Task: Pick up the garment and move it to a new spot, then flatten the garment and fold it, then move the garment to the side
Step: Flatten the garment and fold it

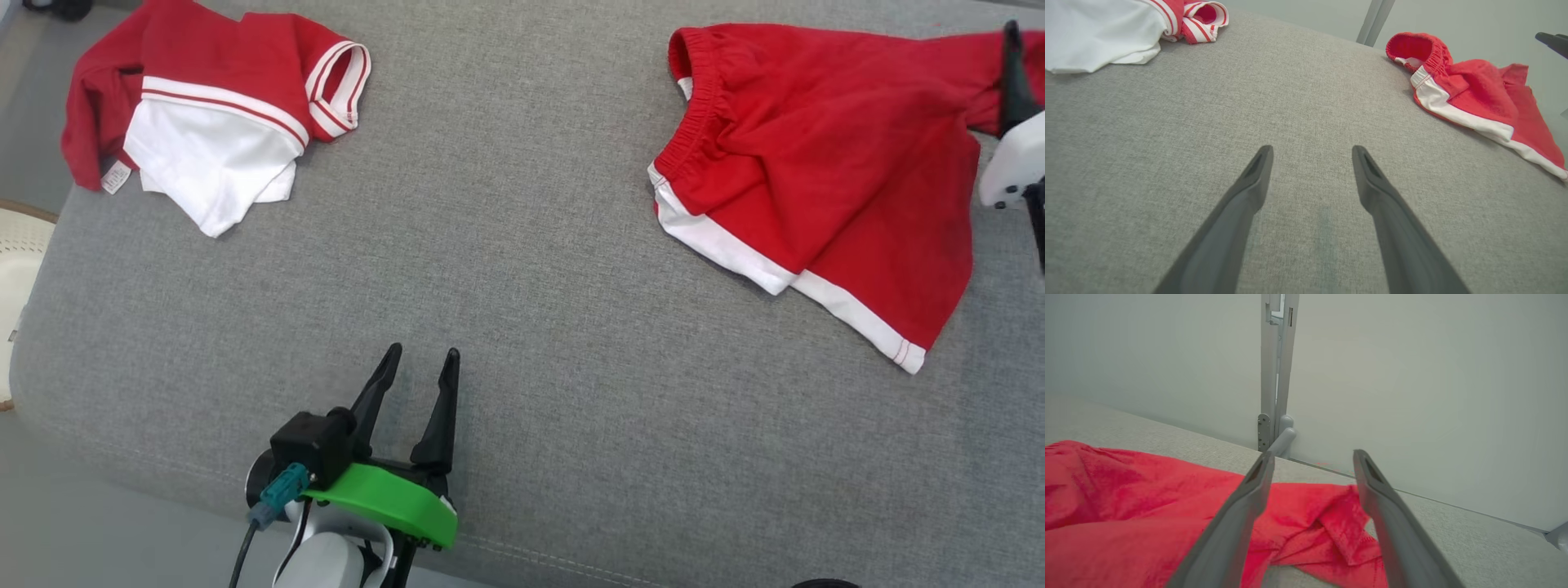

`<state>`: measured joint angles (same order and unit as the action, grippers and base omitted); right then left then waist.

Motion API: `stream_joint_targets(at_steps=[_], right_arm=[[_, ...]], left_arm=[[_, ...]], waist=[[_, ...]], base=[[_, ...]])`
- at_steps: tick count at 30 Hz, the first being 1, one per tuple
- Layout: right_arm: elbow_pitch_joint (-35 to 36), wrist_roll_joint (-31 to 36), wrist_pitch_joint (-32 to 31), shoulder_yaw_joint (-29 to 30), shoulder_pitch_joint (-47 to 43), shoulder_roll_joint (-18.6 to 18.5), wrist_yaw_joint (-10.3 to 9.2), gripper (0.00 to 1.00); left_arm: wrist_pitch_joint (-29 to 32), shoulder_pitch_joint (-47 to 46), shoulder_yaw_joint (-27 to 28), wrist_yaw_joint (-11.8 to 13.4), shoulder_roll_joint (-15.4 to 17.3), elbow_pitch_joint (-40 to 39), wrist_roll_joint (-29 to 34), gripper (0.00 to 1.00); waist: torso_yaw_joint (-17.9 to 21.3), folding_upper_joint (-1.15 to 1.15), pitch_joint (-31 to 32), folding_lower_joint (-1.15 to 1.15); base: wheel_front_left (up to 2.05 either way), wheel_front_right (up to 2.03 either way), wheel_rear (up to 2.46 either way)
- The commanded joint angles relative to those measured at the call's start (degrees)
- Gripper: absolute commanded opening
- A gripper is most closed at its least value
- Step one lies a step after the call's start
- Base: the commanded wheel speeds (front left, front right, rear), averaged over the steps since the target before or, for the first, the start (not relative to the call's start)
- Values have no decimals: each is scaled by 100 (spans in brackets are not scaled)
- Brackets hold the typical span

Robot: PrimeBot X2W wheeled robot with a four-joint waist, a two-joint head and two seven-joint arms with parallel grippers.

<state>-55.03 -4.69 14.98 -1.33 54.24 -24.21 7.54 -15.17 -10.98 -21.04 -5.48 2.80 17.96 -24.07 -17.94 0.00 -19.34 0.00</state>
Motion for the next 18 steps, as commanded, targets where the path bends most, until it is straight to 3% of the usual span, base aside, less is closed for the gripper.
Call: stream_joint_targets(at_steps=[1,5,11,18], right_arm=[[-12,43,20,36,-162,79,-10,100],[433,-92,21,40,-713,482,-9,100],[1464,-691,23,-503,-2054,889,-9,100],[2211,-1434,24,-1054,-3483,1158,-10,100]], left_arm=[[2,59,71,14,17,24,74,100],[2,98,231,-33,20,78,166,100],[3,76,425,-86,20,136,299,100],[2,144,388,-135,20,163,285,100]], waist=[[236,0,169,0],[590,0,381,0],[1118,0,679,0],[1386,0,807,0]], base=[[0,0,0],[0,0,0],[0,0,0],[0,0,0]])
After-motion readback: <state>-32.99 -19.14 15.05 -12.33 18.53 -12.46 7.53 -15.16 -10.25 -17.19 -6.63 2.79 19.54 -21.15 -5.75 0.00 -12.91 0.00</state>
